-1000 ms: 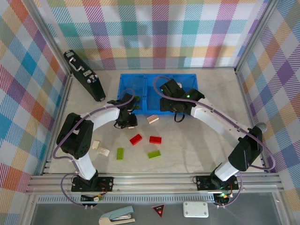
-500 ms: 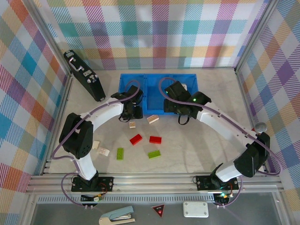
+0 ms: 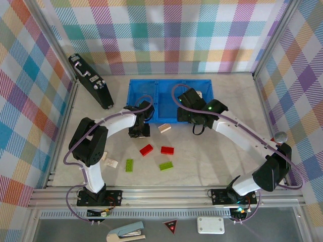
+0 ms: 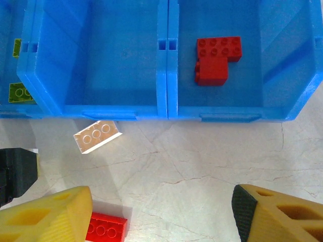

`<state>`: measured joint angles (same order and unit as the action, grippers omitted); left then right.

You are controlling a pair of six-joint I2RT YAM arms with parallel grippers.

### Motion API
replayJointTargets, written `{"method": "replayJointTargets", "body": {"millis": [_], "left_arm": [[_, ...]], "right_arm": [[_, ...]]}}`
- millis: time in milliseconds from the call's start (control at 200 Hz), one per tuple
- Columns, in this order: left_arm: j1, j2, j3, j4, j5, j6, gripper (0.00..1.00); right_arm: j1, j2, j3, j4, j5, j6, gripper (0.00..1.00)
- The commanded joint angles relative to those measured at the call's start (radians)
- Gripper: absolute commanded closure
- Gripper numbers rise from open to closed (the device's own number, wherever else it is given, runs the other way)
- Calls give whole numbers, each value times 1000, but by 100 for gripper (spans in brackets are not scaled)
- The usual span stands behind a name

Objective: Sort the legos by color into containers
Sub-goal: Pick up the lego from the center of the table, then place the lego in the container.

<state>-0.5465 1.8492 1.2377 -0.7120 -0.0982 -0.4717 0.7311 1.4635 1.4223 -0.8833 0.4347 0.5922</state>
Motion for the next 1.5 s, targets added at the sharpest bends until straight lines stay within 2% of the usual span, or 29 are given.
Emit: {"method": "replayJointTargets", "body": {"millis": [0, 180, 390, 750, 1005, 1340, 1495], "left_arm": [[5, 11, -17, 15, 1, 3, 54], [5, -2, -14, 14, -1, 8, 63], [-11, -24, 22, -12, 12, 8, 62], [-93, -7, 267, -94, 35, 9, 63], [-110, 68, 439, -95, 63, 1, 64], [-131, 248, 649, -45, -65, 17, 64], [-131, 341, 748, -35, -77, 19, 64]], "right_arm": [[-7, -28, -5, -8, 9, 22, 26], [-8, -29, -2, -9, 7, 21, 26], [-7, -38, -5, -13, 15, 20, 26], [-11, -81, -39, -24, 34, 27, 26], [-15, -127, -55, -47, 54, 32, 27], [-22, -195, -83, -100, 90, 39, 27], [-28, -230, -96, -121, 99, 44, 27]]}}
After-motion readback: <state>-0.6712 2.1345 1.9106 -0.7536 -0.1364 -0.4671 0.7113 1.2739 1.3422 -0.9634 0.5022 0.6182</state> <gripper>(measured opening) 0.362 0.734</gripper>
